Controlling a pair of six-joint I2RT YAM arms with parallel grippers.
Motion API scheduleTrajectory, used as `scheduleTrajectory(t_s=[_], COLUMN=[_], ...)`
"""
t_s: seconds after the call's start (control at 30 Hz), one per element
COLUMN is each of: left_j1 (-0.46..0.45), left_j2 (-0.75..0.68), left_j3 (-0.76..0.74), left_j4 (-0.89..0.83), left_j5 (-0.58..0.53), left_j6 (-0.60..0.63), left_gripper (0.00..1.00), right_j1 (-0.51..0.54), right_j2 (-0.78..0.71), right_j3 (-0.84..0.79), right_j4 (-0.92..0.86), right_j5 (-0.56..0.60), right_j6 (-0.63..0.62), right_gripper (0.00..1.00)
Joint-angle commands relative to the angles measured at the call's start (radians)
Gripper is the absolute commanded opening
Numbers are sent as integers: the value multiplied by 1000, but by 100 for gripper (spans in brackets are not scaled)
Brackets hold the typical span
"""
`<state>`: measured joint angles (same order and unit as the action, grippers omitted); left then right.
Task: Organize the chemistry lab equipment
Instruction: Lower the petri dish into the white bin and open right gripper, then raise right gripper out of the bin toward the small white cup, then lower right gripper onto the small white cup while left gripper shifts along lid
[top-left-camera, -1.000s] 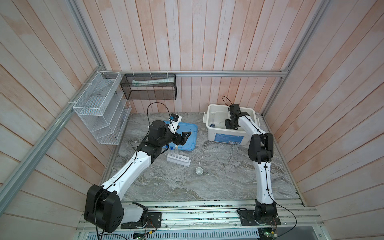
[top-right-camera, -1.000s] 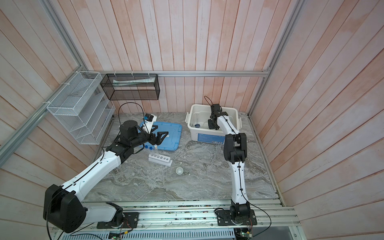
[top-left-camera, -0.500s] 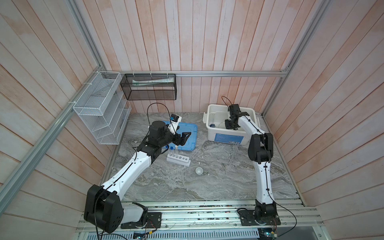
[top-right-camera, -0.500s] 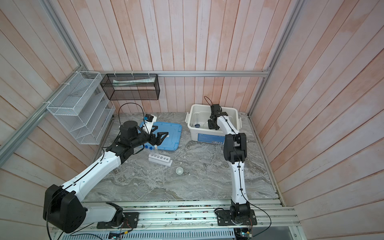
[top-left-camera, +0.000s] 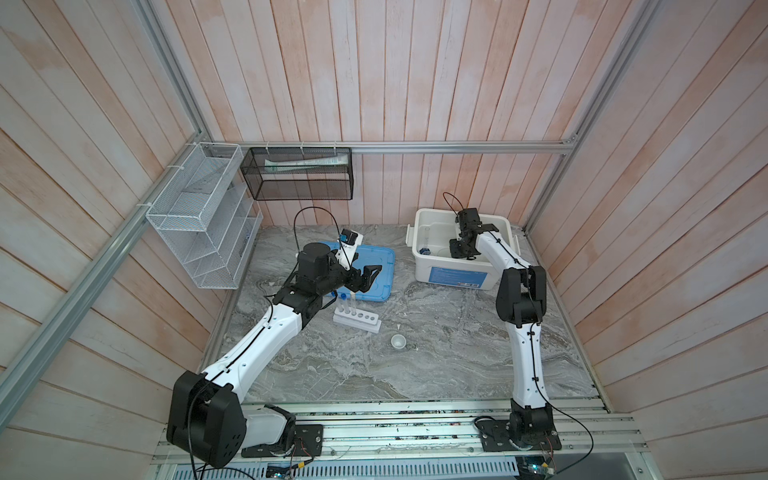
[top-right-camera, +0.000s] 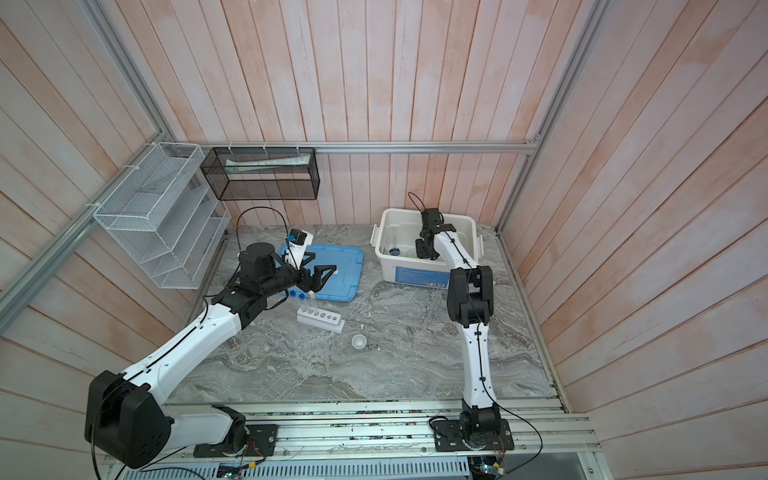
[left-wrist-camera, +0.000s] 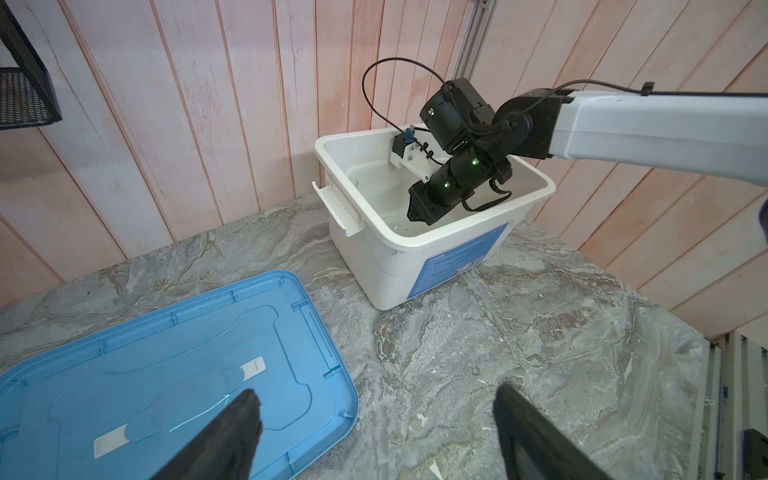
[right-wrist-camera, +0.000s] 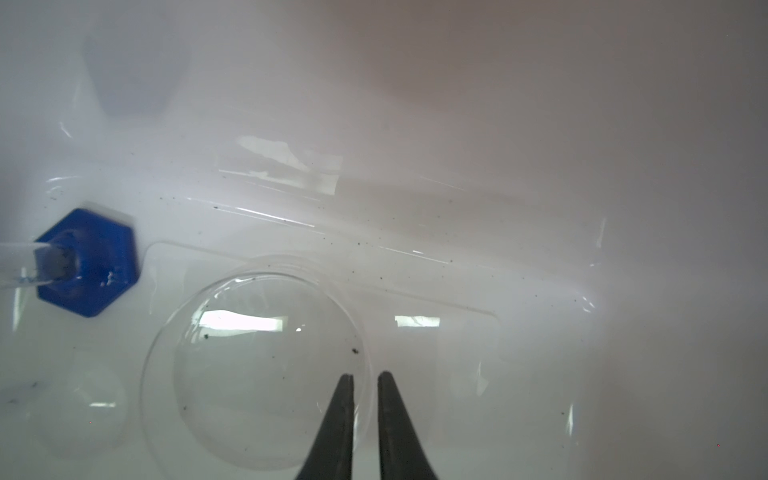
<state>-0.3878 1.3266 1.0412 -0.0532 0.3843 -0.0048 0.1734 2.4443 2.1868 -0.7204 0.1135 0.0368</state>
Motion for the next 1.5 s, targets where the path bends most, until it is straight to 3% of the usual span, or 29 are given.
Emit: scheduleTrajectory(t_s=[0.0, 0.3, 0.47, 0.87, 1.17, 1.27, 1.47], left_j1=[-6, -6, -2, 29, 56, 87, 173], left_j2=[-27, -48, -59, -25, 17, 7, -1], left_j3=[-17, -18, -17, 4, 14, -8, -37], left_j4=[13, 6, 7, 39, 56, 98, 165], left_j5=[-1, -15, -13, 48, 124, 149, 214], left_j6=[-7, 15, 23, 33, 32, -2, -66], left_gripper=[89, 89, 89, 89, 89, 89, 89], right_j1=[-5, -7, -5, 105, 287, 349, 465], right_j2=[3, -109, -220, -594, -830, -865, -805], right_j3=[82, 166, 135, -245, -654, -733, -776], right_j4=[-61, -116, -126, -64, 43, 78, 18], right_j5=[2, 29, 6, -13, -112, -199, -233], right_j6=[2, -23, -38, -83, -104, -48, -12], right_gripper=[16, 20, 22, 29, 46, 48, 48])
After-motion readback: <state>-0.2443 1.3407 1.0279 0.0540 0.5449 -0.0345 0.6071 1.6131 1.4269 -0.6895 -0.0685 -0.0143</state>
